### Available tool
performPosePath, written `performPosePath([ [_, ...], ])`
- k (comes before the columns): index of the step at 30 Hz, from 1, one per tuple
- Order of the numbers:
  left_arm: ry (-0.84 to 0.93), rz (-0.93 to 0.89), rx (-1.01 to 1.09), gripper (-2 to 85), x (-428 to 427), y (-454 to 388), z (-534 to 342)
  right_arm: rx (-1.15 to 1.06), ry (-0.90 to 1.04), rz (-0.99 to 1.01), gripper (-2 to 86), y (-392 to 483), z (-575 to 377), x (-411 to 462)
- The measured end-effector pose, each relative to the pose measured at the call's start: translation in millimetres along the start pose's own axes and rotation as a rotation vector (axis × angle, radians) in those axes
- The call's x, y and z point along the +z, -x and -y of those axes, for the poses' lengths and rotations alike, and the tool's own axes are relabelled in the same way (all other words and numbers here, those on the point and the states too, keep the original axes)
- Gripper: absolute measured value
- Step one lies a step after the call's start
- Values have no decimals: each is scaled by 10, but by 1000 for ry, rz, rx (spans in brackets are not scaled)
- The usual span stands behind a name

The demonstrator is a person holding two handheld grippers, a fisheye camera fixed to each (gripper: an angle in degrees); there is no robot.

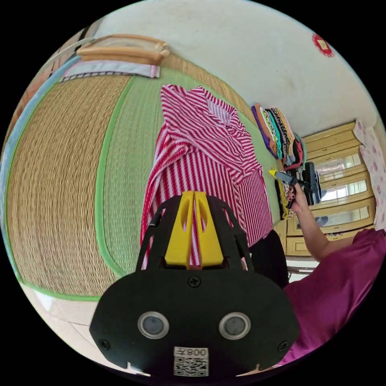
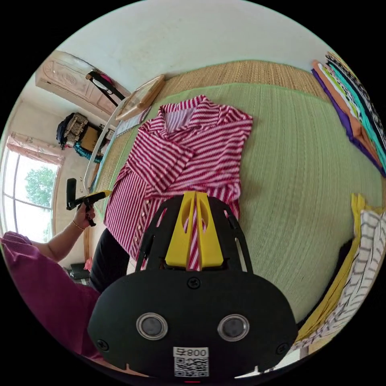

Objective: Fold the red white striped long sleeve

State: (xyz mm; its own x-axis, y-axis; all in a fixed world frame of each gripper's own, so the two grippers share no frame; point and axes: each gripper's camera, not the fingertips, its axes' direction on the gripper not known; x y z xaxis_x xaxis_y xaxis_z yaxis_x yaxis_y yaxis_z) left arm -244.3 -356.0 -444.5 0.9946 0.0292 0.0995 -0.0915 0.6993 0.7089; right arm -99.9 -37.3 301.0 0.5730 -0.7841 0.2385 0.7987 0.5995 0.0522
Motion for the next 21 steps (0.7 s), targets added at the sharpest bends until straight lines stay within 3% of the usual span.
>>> performPosePath([
  [7, -20, 18, -161, 13, -751, 187, -1337, 192, 35, 82, 15, -174, -1741, -303],
  [21, -60, -52, -293, 73, -1674, 625, -2685, 310, -29, 138, 77, -223, -3453, -775],
])
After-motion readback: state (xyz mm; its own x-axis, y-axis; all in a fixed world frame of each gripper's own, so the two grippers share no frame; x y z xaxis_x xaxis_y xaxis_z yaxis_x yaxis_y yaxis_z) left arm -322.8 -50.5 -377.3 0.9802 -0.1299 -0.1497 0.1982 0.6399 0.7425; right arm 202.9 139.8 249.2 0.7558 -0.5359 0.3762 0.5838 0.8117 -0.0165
